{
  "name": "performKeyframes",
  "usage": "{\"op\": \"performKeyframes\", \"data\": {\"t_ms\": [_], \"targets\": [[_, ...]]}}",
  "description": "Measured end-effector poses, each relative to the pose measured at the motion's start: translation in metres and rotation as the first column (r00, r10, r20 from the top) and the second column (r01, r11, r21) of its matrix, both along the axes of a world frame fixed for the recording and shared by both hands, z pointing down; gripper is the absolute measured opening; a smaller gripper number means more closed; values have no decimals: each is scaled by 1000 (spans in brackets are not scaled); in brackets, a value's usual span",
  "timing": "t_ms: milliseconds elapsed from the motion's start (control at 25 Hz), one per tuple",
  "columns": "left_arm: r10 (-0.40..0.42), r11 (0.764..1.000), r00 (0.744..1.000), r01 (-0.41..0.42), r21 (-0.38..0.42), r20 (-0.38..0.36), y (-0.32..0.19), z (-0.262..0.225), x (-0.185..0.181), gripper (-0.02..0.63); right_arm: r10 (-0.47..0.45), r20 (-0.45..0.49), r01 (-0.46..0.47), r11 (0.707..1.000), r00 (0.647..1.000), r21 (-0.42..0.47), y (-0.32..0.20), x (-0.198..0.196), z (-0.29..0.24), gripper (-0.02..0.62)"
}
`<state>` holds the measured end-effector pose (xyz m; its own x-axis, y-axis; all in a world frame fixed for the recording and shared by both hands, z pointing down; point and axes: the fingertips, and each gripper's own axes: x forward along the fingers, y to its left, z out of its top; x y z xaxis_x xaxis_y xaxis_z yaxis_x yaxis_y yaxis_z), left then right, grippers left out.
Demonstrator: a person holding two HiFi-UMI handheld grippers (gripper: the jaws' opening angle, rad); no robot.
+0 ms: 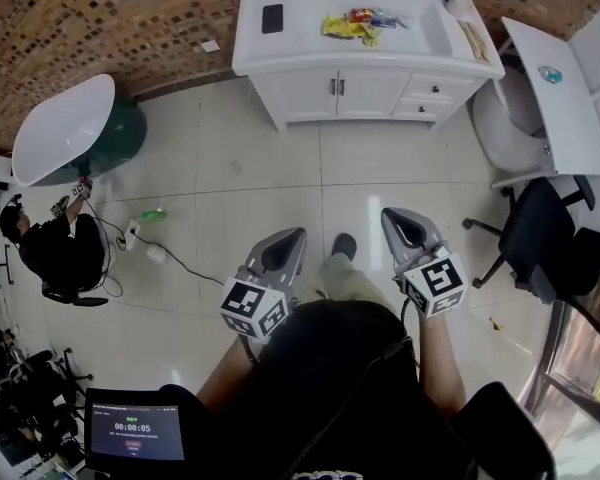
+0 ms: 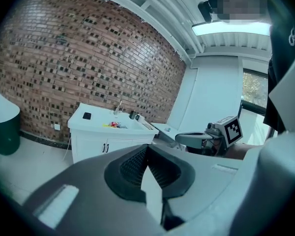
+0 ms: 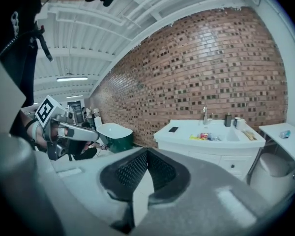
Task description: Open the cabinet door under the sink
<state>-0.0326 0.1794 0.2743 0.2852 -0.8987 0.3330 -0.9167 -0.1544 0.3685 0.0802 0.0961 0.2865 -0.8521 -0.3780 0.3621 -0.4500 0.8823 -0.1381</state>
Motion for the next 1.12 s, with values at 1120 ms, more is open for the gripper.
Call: {"op": "performKeyframes", "data": {"t_ms": [1120], "targets": [[80,995,997,-81,-65,-14,-164,63,-55,17,66,-45,-69,994,997,-80,-155,-70,78,-9]]}}
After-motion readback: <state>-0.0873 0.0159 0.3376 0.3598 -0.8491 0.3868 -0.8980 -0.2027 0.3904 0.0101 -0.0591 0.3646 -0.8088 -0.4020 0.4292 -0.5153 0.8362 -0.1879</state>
